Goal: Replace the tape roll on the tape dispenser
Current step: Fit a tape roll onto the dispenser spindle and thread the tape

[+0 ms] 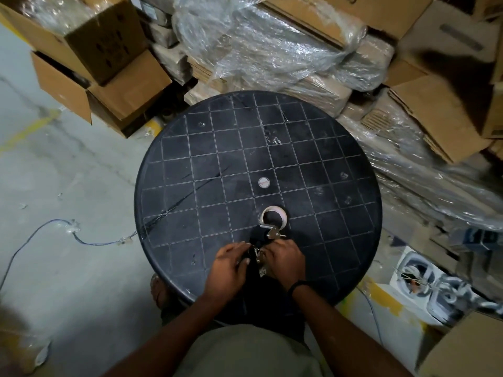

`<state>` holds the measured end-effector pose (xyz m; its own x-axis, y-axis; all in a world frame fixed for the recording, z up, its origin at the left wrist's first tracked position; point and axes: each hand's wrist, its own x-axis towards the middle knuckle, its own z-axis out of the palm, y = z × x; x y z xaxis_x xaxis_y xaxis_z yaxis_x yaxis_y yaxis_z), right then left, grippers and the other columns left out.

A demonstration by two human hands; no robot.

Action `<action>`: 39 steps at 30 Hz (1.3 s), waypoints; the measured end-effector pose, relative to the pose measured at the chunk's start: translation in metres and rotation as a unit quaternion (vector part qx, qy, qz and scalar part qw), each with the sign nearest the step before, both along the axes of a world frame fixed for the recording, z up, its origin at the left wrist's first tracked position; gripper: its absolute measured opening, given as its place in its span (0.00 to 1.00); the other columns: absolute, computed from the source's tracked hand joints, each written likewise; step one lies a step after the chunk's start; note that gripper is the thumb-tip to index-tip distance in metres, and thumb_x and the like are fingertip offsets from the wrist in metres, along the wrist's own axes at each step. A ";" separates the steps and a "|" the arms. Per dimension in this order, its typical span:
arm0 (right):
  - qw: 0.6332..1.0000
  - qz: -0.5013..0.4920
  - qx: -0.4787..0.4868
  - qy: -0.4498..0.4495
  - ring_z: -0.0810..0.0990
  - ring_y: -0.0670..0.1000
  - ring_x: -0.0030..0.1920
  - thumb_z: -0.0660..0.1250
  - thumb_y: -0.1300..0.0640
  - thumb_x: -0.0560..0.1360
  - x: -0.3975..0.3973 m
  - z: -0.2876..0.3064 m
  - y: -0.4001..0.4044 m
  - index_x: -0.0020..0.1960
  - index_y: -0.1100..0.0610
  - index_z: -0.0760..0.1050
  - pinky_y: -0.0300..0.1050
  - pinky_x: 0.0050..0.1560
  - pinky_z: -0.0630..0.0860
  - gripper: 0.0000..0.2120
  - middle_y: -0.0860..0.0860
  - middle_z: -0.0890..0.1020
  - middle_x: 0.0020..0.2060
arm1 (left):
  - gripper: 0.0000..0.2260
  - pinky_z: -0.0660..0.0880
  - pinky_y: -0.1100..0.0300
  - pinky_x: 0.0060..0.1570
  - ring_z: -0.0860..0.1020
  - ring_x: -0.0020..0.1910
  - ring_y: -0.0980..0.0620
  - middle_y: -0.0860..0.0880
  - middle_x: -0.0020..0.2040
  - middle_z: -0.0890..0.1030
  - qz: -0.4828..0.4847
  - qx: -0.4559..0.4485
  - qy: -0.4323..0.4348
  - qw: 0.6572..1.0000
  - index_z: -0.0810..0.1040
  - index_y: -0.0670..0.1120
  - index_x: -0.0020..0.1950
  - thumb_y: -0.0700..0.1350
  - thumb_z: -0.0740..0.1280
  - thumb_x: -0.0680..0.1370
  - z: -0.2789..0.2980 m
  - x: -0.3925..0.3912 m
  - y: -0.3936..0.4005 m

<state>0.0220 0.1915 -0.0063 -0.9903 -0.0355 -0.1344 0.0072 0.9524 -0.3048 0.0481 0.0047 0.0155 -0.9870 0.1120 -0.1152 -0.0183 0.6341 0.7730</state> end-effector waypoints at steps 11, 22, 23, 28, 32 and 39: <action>0.993 -0.068 -0.048 -0.081 0.81 0.52 0.50 0.61 0.44 0.78 0.012 -0.001 0.012 0.52 0.50 0.80 0.47 0.48 0.78 0.13 0.48 0.79 0.53 | 0.39 0.71 0.65 0.50 0.78 0.54 0.56 0.54 0.59 0.80 0.015 0.022 -0.206 0.978 0.65 0.51 0.73 0.47 0.79 0.67 0.010 0.017 0.035; 0.990 -0.061 -0.115 -0.049 0.79 0.48 0.56 0.69 0.47 0.73 0.031 -0.003 0.030 0.50 0.50 0.81 0.46 0.52 0.79 0.10 0.45 0.78 0.59 | 0.40 0.78 0.54 0.55 0.73 0.66 0.50 0.56 0.80 0.56 -0.171 -0.173 -0.084 0.966 0.53 0.59 0.77 0.47 0.72 0.72 0.026 0.019 0.033; 0.988 -0.085 -0.122 -0.039 0.80 0.49 0.55 0.69 0.47 0.74 0.030 -0.004 0.028 0.47 0.51 0.82 0.46 0.51 0.79 0.09 0.47 0.79 0.58 | 0.40 0.78 0.54 0.54 0.73 0.66 0.49 0.57 0.80 0.54 -0.178 -0.190 -0.081 0.962 0.51 0.58 0.78 0.47 0.71 0.72 0.029 0.019 0.034; 0.978 -0.128 -0.166 -0.010 0.77 0.46 0.43 0.69 0.44 0.75 0.029 -0.001 0.017 0.42 0.53 0.82 0.41 0.42 0.75 0.13 0.46 0.77 0.45 | 0.40 0.78 0.55 0.42 0.70 0.63 0.49 0.54 0.78 0.61 -0.189 -0.242 -0.041 0.951 0.45 0.55 0.77 0.44 0.68 0.74 0.040 0.020 0.039; 0.966 -0.136 -0.218 -0.023 0.79 0.49 0.43 0.63 0.44 0.75 0.033 -0.006 0.014 0.46 0.53 0.82 0.46 0.44 0.77 0.14 0.48 0.78 0.45 | 0.37 0.80 0.52 0.43 0.66 0.68 0.45 0.51 0.81 0.42 -0.209 -0.275 -0.019 0.938 0.49 0.54 0.79 0.45 0.67 0.76 0.046 0.023 0.046; 0.971 -0.123 -0.205 -0.006 0.80 0.50 0.43 0.62 0.47 0.78 0.044 -0.004 0.011 0.45 0.52 0.78 0.45 0.43 0.76 0.11 0.48 0.81 0.44 | 0.54 0.81 0.49 0.42 0.81 0.53 0.40 0.39 0.79 0.33 -0.175 -0.274 -0.102 0.940 0.27 0.66 0.73 0.42 0.71 0.74 0.048 0.042 0.042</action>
